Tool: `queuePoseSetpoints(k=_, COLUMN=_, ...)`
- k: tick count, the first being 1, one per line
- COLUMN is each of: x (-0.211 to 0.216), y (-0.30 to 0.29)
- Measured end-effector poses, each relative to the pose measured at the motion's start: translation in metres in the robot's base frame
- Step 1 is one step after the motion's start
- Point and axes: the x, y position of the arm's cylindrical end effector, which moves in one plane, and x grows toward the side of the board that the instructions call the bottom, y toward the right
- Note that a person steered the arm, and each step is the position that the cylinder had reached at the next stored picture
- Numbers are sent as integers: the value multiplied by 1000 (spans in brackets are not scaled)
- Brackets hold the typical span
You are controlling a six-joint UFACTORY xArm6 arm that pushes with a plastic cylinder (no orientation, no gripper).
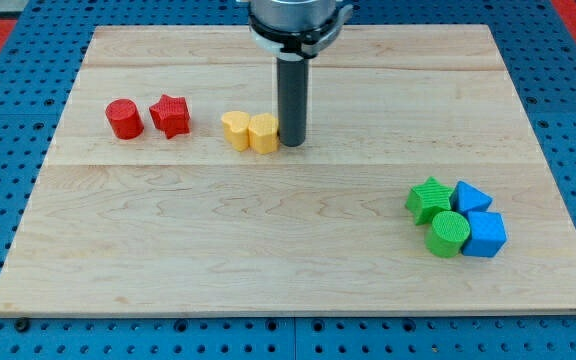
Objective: Move the yellow blocks towards the red blocks
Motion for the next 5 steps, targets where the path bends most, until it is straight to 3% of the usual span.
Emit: queuePoseSetpoints(k=5, x=-23, y=-79)
